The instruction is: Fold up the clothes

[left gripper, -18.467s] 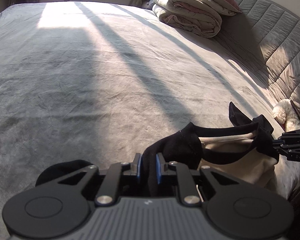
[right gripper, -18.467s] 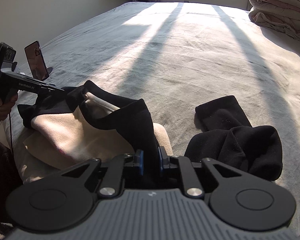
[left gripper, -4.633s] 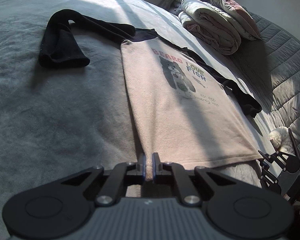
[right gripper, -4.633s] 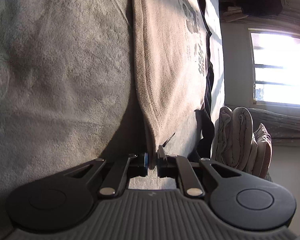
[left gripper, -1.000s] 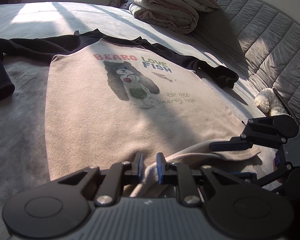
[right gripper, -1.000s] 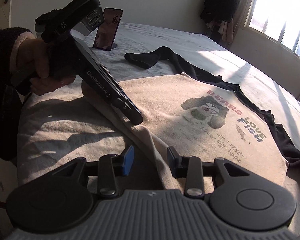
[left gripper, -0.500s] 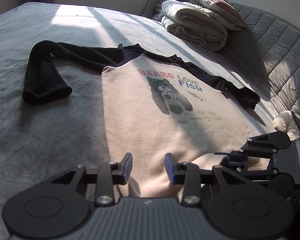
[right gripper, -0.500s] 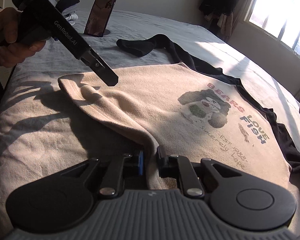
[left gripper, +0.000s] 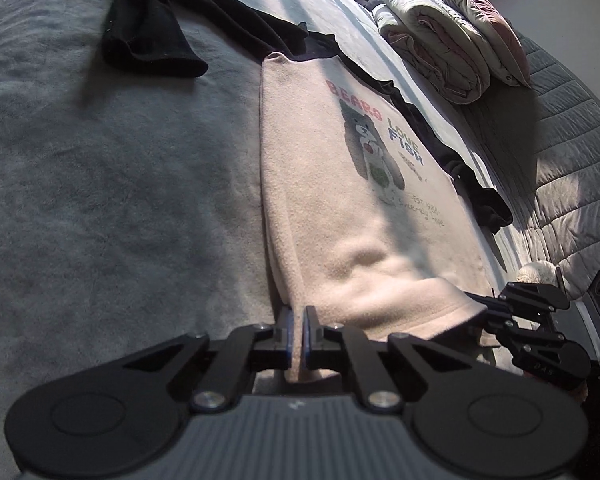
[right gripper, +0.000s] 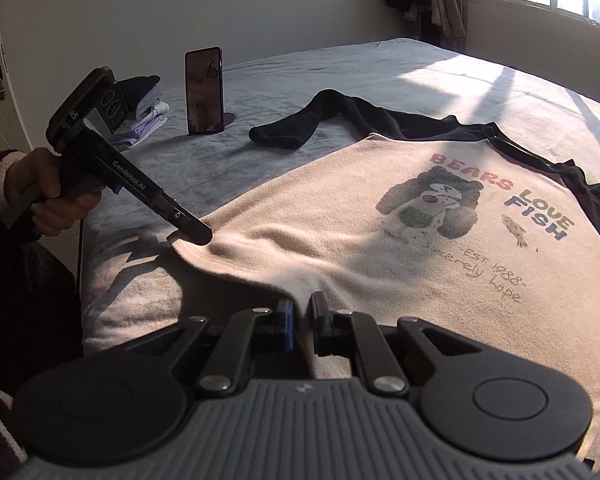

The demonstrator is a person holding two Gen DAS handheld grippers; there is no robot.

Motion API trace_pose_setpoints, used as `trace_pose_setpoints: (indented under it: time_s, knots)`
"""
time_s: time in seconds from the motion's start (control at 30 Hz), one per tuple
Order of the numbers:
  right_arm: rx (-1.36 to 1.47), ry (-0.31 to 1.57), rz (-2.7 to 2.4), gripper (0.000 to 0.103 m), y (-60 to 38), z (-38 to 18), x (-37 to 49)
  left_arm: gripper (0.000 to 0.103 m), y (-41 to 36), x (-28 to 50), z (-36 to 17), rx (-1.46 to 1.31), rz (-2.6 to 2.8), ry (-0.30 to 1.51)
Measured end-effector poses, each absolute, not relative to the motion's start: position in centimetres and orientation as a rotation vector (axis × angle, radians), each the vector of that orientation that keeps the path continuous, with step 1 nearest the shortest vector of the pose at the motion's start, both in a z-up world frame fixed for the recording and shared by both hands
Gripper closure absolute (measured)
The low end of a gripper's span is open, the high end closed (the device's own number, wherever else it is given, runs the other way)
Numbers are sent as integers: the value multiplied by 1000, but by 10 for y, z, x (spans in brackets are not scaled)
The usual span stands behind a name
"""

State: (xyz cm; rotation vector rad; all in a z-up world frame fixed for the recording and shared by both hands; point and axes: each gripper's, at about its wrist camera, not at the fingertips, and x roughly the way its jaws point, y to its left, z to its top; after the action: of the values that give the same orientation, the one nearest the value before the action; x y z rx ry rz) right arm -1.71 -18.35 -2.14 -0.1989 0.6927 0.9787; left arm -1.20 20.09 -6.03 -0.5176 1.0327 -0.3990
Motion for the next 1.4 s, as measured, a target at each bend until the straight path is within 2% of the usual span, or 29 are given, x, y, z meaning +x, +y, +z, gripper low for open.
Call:
trace_pose_setpoints:
  time_s: [0.2, 0.27, 0.4, 0.43, 0.47, 0.53, 0.83, 1.07, 1.2, 1.23, 1.3, 1.33, 1.4]
  knots:
    - [-243, 758, 1030, 91, -180, -28, -21, 99, 203, -20, -42, -437, -400, 977]
    - [-271, 787, 1027, 82, -176, -37, -23, 99, 199, -16, -50, -389, -368, 1014]
    - [-304, 777, 1019, 82, -180, -38, -31, 96, 201, -14, -57, -392, -373, 1029]
    - [-291, 767, 1016, 74, -186, -35, -34, 94, 203, -14, -57, -403, -378, 1030]
    - [-260, 753, 1003, 62, -197, -30, -35, 94, 205, -14, -58, -414, -386, 1036]
    - [-191, 730, 962, 52, -220, -23, -38, 94, 209, -14, -61, -436, -401, 1048]
    - [155, 763, 545, 52, -344, -25, -43, 94, 211, -17, -63, -480, -429, 1073]
    - [289, 869, 504, 52, -367, -50, -50, 93, 213, -13, -65, -509, -439, 1105]
    - [397, 875, 550, 51, -365, -60, -45, 81, 214, -12, -66, -498, -526, 1129]
    - [422, 876, 557, 54, -365, -61, -43, 77, 216, -12, -67, -514, -541, 1130]
    - [460, 891, 569, 67, -365, -64, -39, 78, 216, -12, -70, -531, -541, 1125]
    - [466, 902, 575, 83, -364, -65, -38, 81, 215, -14, -72, -533, -539, 1117]
    - [454, 898, 578, 86, -362, -62, -40, 95, 212, -16, -70, -508, -509, 1111]
